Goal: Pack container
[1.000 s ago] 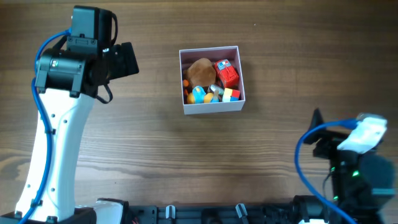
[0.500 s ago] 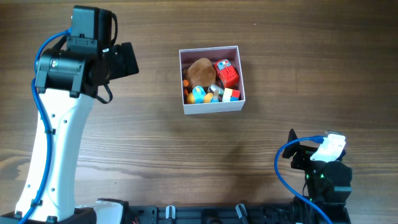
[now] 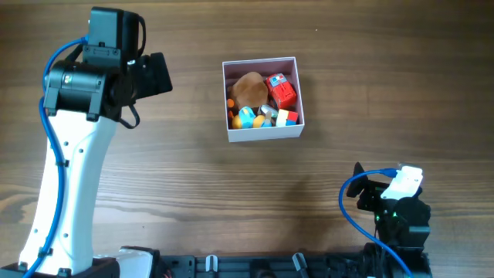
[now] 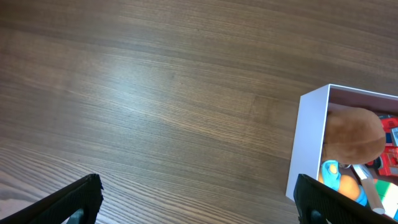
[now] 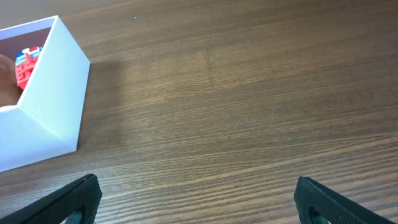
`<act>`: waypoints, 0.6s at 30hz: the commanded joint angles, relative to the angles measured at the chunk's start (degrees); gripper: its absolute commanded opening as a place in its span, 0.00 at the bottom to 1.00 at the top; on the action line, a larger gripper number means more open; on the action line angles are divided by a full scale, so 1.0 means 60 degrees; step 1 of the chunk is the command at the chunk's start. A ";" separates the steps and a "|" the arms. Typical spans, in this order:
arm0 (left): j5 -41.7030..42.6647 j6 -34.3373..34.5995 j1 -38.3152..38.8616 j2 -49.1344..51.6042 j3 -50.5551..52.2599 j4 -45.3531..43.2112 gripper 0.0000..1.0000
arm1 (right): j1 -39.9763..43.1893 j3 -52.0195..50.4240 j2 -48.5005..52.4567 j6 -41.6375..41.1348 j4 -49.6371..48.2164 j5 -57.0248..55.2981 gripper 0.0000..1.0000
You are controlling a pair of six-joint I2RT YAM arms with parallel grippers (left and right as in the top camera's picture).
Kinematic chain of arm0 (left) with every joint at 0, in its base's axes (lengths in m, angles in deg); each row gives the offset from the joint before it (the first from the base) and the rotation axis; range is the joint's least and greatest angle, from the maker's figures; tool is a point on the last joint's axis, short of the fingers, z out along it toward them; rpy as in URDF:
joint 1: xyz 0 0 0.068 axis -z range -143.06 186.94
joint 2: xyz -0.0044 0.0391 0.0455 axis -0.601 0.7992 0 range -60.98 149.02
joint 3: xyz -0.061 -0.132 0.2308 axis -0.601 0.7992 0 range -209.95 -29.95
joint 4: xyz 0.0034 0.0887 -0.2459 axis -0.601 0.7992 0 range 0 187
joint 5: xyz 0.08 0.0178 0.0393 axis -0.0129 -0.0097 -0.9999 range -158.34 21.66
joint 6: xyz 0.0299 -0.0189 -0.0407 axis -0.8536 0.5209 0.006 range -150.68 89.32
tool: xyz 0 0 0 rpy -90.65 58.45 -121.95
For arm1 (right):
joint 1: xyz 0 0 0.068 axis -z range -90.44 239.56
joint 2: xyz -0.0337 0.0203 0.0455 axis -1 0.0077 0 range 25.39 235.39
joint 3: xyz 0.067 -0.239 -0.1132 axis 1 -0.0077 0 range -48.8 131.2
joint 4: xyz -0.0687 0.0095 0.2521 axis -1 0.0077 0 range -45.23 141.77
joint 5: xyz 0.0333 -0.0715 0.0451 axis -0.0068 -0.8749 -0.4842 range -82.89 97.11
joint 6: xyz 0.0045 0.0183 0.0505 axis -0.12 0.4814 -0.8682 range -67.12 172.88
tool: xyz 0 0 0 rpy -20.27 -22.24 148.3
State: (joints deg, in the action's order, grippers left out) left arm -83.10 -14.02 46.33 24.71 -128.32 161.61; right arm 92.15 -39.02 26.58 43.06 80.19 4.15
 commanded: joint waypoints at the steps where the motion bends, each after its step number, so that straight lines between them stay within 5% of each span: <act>1: -0.0087 0.0087 -0.0047 -0.0138 0.0007 -0.0033 1.00 | 0.0047 -0.0106 -0.0160 -0.0138 -0.0044 0.0157 1.00; 12: -0.0106 0.0066 -0.0047 -0.0423 0.0011 -0.0029 1.00 | 0.0047 -0.0106 -0.0157 -0.0142 -0.0044 0.0157 1.00; 18: -0.0645 0.0015 -0.0051 -0.2648 0.1191 -0.0120 1.00 | 0.0047 -0.0106 -0.0157 -0.0142 -0.0044 0.0157 1.00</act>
State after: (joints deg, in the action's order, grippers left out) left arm -84.96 -14.02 46.33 17.94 -125.69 161.28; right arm 92.15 -39.02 26.58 43.06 80.05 4.15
